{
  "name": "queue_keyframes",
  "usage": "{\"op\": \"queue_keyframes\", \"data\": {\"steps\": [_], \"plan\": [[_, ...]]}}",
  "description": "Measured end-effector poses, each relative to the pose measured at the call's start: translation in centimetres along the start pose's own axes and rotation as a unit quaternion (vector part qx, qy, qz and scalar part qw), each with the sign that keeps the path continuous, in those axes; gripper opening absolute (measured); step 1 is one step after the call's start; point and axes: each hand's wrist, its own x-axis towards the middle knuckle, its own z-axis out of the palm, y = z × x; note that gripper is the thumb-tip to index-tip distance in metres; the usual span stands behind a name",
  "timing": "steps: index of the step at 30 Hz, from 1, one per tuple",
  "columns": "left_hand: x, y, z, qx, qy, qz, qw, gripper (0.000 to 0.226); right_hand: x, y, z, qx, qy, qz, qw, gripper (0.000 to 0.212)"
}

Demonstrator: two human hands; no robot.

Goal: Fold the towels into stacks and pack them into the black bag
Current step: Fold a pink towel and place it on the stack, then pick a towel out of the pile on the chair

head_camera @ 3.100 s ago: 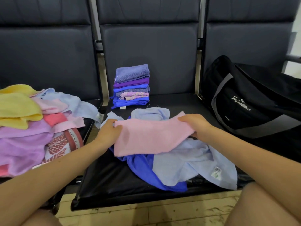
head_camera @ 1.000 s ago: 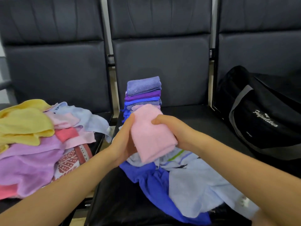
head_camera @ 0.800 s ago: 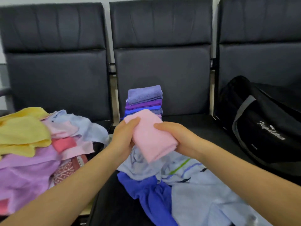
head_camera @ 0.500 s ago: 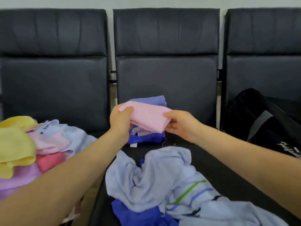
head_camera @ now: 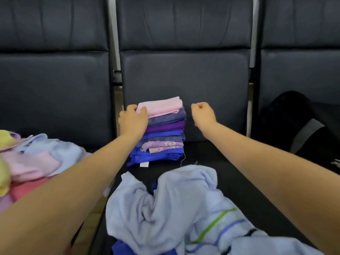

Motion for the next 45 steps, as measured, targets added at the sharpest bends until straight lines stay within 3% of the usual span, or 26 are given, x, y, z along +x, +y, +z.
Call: {"op": "queue_keyframes", "data": {"steps": [2,5,9,13,15,18,22,26,30,32,36,39,42,45], "plan": [[-2.5,-0.2,-0.5,-0.005,0.013,0.025,1.000,0.043,-2.3,1.9,-1.9,0.025,-0.004,0.050,0.998,0.017],[-6.8,-0.8,-0.8,-0.030,-0.036,0.017,0.999,0.034,-6.4,5.2,-4.5,0.006,-0.031,0.132,0.991,0.019],[-12.6,-1.0,-1.0,-0.008,-0.115,0.011,0.993,0.013,-11.7,8.5,-6.5,-0.117,-0.126,0.129,0.977,0.031],[-16.6,-2.5,-1.7,0.044,-0.175,0.036,0.983,0.020,-14.5,9.4,-6.9,-0.177,-0.184,0.137,0.957,0.035],[-17.4,-3.4,-2.3,0.077,-0.198,0.042,0.976,0.025,-15.1,9.2,-7.0,-0.138,-0.189,0.161,0.959,0.030],[-18.2,-3.9,-3.3,0.107,-0.199,0.034,0.974,0.027,-16.0,8.9,-6.9,-0.087,-0.192,0.185,0.960,0.042],[-18.1,-4.3,-4.4,0.135,-0.193,0.000,0.972,0.028,-16.6,8.5,-6.9,-0.117,-0.193,0.126,0.966,0.024],[-17.5,-5.3,-5.0,0.138,-0.193,-0.004,0.971,0.031,-15.5,8.0,-7.0,-0.181,-0.114,0.002,0.977,0.038],[-17.4,-6.0,-4.9,0.166,-0.206,0.032,0.964,0.029,-14.4,8.2,-6.1,-0.182,-0.086,0.009,0.979,0.037],[-17.0,-6.6,-4.4,0.177,-0.195,0.045,0.964,0.034,-13.6,8.6,-5.2,-0.162,-0.097,0.057,0.980,0.040],[-17.3,-7.4,-3.4,0.168,-0.243,0.047,0.954,0.054,-13.1,8.9,-4.0,-0.124,-0.160,0.164,0.965,0.043],[-17.4,-7.4,-2.4,0.131,-0.257,0.031,0.957,0.051,-13.7,8.5,-4.3,-0.118,-0.207,0.214,0.947,0.039],[-16.9,-6.3,-2.7,0.042,-0.223,0.013,0.974,0.047,-13.3,7.3,-5.2,0.024,-0.159,0.213,0.964,0.028],[-16.1,-4.1,-4.1,0.001,-0.137,0.041,0.990,0.035,-12.5,5.2,-7.0,0.223,-0.132,0.189,0.947,0.040]]}}
